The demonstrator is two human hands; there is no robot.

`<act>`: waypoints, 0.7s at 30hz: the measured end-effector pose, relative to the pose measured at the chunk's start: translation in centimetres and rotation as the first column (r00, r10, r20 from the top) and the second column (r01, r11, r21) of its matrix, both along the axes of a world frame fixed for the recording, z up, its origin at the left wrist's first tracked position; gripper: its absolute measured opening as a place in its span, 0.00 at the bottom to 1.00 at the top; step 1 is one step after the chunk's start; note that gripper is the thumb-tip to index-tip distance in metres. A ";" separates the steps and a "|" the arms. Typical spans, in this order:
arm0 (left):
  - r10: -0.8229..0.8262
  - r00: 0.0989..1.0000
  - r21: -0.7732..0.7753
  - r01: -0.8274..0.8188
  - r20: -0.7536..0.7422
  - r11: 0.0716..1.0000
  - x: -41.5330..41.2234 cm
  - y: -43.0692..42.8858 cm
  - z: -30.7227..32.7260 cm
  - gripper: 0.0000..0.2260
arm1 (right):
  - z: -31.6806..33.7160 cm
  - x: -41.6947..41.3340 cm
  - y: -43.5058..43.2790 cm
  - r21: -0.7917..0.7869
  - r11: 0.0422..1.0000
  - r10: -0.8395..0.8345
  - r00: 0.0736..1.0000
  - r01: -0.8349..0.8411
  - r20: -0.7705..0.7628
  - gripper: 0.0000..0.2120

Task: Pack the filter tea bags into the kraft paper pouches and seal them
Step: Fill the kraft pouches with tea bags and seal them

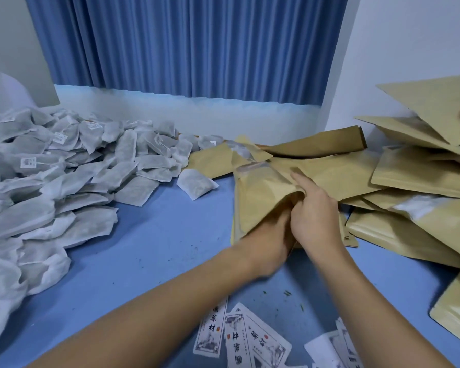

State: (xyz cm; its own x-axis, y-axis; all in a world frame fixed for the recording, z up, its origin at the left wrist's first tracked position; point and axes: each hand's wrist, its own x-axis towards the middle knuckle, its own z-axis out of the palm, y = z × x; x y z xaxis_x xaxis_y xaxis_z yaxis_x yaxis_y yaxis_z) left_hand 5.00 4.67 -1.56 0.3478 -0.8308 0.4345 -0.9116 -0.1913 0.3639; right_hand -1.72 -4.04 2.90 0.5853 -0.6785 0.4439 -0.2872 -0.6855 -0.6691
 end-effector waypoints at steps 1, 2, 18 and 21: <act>0.016 1.000 0.027 -0.016 0.022 0.999 -1.2 1.1 -0.8 0.17 | -0.4 0.0 0.1 0.023 1.000 -0.001 1.000 0.001 -0.022 0.36; 0.029 0.999 0.000 -0.029 0.042 1.000 -1.8 2.0 -1.7 0.15 | -0.8 0.0 0.4 0.029 1.000 -0.001 0.999 0.002 -0.045 0.36; -0.150 0.925 0.491 0.318 -0.350 0.811 -2.3 8.8 -0.1 0.18 | -0.8 -0.7 0.5 -0.244 0.970 -0.079 0.952 0.005 -0.295 0.34; -0.102 0.898 0.424 0.299 -0.428 0.855 -2.5 9.2 0.1 0.16 | -0.8 -0.7 0.4 -0.259 0.966 -0.071 0.952 -0.010 -0.299 0.34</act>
State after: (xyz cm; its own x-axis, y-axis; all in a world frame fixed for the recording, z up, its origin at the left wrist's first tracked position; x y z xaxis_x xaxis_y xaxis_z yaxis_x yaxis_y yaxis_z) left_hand 2.49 13.86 -1.41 0.2037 -0.9669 -0.1540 -0.7587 -0.2552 0.5994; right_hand -2.44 -3.67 2.06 0.6999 -0.5860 0.4084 -0.4725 -0.8086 -0.3505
